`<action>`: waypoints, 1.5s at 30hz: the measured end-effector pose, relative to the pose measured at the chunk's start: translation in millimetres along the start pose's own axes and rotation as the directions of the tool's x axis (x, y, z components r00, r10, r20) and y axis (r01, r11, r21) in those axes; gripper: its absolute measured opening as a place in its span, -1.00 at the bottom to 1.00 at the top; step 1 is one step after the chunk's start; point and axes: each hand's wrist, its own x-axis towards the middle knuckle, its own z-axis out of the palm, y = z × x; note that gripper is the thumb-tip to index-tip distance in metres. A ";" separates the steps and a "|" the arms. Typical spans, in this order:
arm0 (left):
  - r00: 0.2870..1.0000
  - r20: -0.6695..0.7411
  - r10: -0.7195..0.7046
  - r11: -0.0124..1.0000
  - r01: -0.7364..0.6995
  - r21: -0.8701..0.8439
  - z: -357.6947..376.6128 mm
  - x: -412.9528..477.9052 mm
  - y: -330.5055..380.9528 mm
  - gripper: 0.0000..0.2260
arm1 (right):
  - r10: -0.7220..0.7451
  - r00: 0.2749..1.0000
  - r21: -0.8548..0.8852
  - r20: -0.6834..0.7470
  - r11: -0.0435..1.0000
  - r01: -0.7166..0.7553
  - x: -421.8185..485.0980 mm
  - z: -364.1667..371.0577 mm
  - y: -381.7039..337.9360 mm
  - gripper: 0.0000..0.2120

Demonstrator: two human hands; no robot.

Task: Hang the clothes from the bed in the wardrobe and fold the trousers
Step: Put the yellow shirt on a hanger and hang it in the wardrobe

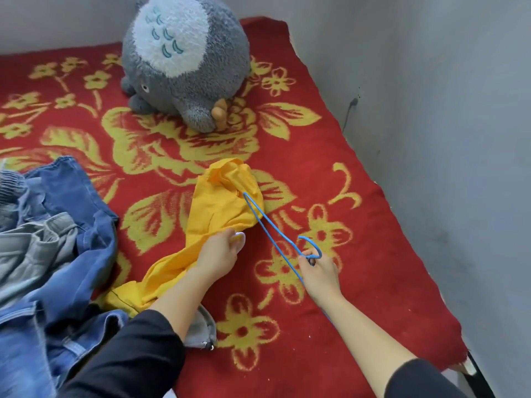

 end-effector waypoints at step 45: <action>0.853 -0.519 -0.056 0.838 -0.242 -0.489 -393.5 -189.7 144.7 -0.53 | -0.407 0.910 -0.330 -0.081 0.872 0.360 -103.2 -175.1 -308.6 -0.90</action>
